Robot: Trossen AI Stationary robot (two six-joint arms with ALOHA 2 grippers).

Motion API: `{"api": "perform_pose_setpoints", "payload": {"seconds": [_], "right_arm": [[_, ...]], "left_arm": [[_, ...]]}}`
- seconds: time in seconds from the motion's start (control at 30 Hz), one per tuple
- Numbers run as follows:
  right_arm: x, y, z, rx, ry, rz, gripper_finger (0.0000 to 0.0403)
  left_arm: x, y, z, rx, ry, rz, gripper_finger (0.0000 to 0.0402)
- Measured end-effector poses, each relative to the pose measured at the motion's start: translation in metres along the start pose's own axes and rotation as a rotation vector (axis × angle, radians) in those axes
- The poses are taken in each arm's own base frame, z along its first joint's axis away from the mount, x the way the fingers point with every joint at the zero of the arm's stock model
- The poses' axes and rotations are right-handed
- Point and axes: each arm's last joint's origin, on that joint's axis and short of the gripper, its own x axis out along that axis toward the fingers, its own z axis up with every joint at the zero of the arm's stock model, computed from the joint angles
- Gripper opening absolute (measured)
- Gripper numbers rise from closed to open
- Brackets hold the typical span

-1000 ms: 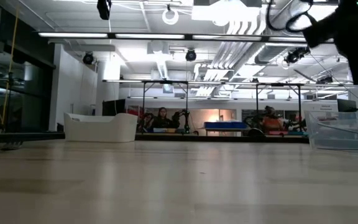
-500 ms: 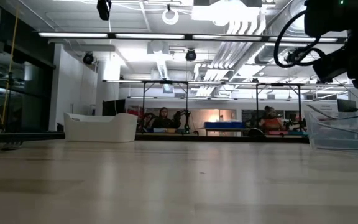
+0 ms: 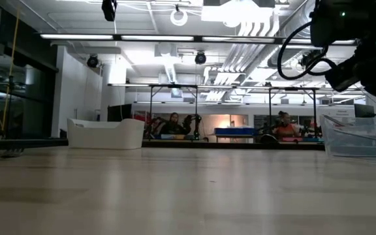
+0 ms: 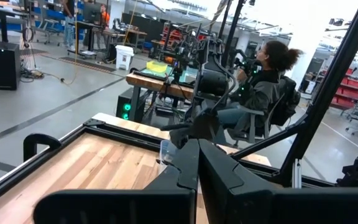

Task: Sort silverware by color (type)
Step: Put the black fork into the transparent bin

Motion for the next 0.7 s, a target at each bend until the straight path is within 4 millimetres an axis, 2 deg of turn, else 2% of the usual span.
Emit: {"api": "perform_pose_setpoints", "payload": {"seconds": [0.4, 0.7], "right_arm": [[0.013, 0.006, 0.005, 0.024, 0.091, -0.056, 0.0000], [0.013, 0.007, 0.006, 0.044, 0.093, -0.057, 0.0010]], "left_arm": [[0.000, 0.000, 0.000, 0.000, 0.003, 0.001, 0.0000], [0.000, 0.000, 0.000, 0.000, 0.003, 0.001, 0.0000]]}}
